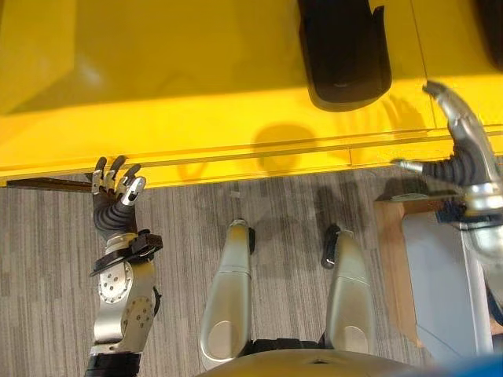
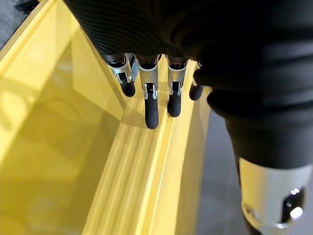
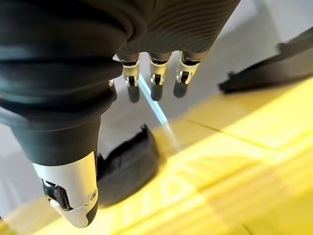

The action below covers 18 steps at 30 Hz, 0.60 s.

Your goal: Move parts from the plastic box to the shelf.

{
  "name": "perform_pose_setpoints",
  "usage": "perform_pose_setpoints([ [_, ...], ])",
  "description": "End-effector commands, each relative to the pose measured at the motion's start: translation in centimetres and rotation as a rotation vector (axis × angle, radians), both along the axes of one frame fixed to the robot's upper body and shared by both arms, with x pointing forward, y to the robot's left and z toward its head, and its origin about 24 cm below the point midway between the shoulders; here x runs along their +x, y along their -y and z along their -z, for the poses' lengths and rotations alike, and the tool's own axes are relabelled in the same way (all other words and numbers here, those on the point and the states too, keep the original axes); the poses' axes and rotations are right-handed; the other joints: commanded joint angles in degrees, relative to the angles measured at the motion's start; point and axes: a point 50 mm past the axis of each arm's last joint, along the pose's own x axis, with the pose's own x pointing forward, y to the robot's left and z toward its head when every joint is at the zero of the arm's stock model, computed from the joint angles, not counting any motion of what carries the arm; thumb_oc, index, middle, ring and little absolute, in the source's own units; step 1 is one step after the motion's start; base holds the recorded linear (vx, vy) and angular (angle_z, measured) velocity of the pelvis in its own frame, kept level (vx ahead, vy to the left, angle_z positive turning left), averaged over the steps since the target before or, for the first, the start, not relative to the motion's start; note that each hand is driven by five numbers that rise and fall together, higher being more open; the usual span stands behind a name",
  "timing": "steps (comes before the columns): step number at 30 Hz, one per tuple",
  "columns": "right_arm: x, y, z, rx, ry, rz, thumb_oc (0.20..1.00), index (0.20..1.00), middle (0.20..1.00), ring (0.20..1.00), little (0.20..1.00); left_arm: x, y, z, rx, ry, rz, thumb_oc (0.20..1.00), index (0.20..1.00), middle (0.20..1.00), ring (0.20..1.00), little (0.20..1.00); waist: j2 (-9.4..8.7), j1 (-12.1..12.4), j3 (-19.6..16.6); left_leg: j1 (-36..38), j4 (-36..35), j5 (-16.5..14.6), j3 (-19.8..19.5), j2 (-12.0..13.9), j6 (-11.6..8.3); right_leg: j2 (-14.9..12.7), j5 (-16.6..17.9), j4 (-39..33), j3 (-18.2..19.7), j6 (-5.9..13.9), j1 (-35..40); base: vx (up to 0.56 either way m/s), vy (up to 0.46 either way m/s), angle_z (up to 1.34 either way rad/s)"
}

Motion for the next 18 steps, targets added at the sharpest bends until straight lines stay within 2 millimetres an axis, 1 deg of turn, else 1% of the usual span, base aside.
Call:
perform_pose_setpoints([
  [1, -0.2, -0.1, -2.4, -0.140, 0.100, -0.023, 1.000, 1.000, 1.000, 1.000, 1.000, -0.1, 1.3, 0.7, 0.075, -0.059, 0.098, 1.000, 1.000, 1.000, 1.000, 1.000, -0.70, -0.85, -3.65, 0.26, -2.87, -1.42, -1.67, -0.23, 3.09, 1.14, -9.25, 2.98, -2.14, -5.03, 7.05, 0.03, -0.001, -0.07],
  [2, -0.4, -0.1, -2.4, -0.141, 0.098, -0.020, 1.000, 1.000, 1.000, 1.000, 1.000, -0.1, 1.3, 0.7, 0.075, -0.061, 0.101, 1.000, 1.000, 1.000, 1.000, 1.000, -0.65, -0.73, -3.75, 0.29, -2.92, -1.39, -1.67, -0.24, 3.08, 1.12, -9.24, 2.94, -2.16, -5.03, 7.08, 0.03, 0.012, -0.04],
  [3, -0.8, 0.2, -1.7, -0.226, 0.061, 0.019, 1.000, 1.000, 1.000, 1.000, 1.000, -0.4, 1.1, 0.9, 0.085, -0.077, 0.094, 1.000, 1.000, 1.000, 1.000, 1.000, -0.79, -1.03, -4.03, 0.45, -3.20, -1.38, -1.57, -0.06, 3.03, 1.22, -9.00, 2.49, -2.22, -4.88, 7.28, 0.01, 0.013, -0.04],
  [4, -0.8, 0.2, -1.7, -0.226, 0.060, 0.019, 1.000, 1.000, 1.000, 1.000, 1.000, -0.4, 1.1, 0.9, 0.085, -0.077, 0.094, 1.000, 1.000, 1.000, 1.000, 1.000, -0.77, -0.99, -4.07, 0.46, -3.22, -1.37, -1.57, -0.05, 3.03, 1.23, -8.99, 2.47, -2.22, -4.88, 7.29, 0.00, 0.000, 0.00],
  [6, -0.9, 0.1, -0.7, -0.272, 0.003, 0.031, 1.000, 1.000, 1.000, 1.000, 1.000, -0.5, 1.1, 1.3, 0.094, -0.104, 0.100, 1.000, 1.000, 1.000, 1.000, 1.000, -0.77, -1.18, -4.44, 0.54, -3.41, -1.43, -1.49, 0.05, 2.99, 1.26, -8.83, 2.04, -2.34, -4.74, 7.56, 0.01, -0.001, -0.02],
  [7, -0.9, 0.0, -0.7, -0.272, 0.002, 0.032, 1.000, 1.000, 1.000, 1.000, 1.000, -0.5, 1.1, 1.3, 0.094, -0.105, 0.100, 1.000, 1.000, 1.000, 1.000, 1.000, -0.79, -1.21, -4.51, 0.52, -3.41, -1.43, -1.50, 0.05, 3.00, 1.26, -8.82, 2.02, -2.34, -4.74, 7.55, 0.00, 0.000, 0.00],
  [8, -0.6, 0.0, 0.0, -0.280, -0.035, 0.034, 1.000, 1.000, 1.000, 1.000, 1.000, -0.5, 1.2, 1.5, 0.104, -0.120, 0.112, 1.000, 1.000, 1.000, 1.000, 1.000, -0.68, -1.11, -4.73, 0.57, -3.60, -1.44, -1.42, 0.11, 3.02, 1.20, -8.86, 1.85, -2.41, -4.74, 7.76, 0.00, 0.000, 0.00],
  [9, -0.5, -0.1, 0.1, -0.280, -0.034, 0.033, 1.000, 1.000, 1.000, 1.000, 1.000, -0.5, 1.1, 1.5, 0.105, -0.120, 0.110, 1.000, 1.000, 1.000, 1.000, 1.000, -0.74, -1.19, -4.74, 0.57, -3.61, -1.44, -1.42, 0.12, 3.02, 1.22, -8.85, 1.81, -2.41, -4.75, 7.76, 0.00, 0.000, 0.00],
  [15, 1.3, -0.5, 1.1, -0.326, -0.048, 0.062, 1.000, 1.000, 1.000, 1.000, 1.000, -0.2, 1.3, 1.4, 0.117, -0.119, 0.127, 1.000, 1.000, 1.000, 1.000, 1.000, -0.75, -1.02, -5.00, 0.56, -3.41, -1.72, -1.07, 0.02, 3.18, 1.26, -8.78, 1.95, -2.06, -4.68, 7.68, 0.00, 0.000, 0.00],
  [17, 3.1, -1.8, 1.9, -0.353, -0.086, 0.036, 1.000, 1.000, 1.000, 1.000, 1.000, 0.4, 1.9, 1.2, 0.116, -0.108, 0.157, 1.000, 1.000, 1.000, 1.000, 1.000, -0.50, -0.28, -5.03, 0.56, -3.39, -1.72, -1.05, -0.09, 3.25, 1.05, -8.74, 1.80, -2.10, -4.62, 7.85, 0.00, 0.000, 0.00],
  [18, 3.4, -2.0, 1.9, -0.353, -0.083, 0.033, 1.000, 1.000, 1.000, 1.000, 1.000, 0.4, 1.8, 1.2, 0.117, -0.106, 0.152, 1.000, 1.000, 1.000, 1.000, 1.000, -0.64, -0.52, -4.89, 0.58, -3.41, -1.72, -1.04, -0.08, 3.25, 1.06, -8.73, 1.78, -2.10, -4.62, 7.87, 0.00, 0.000, 0.00],
])
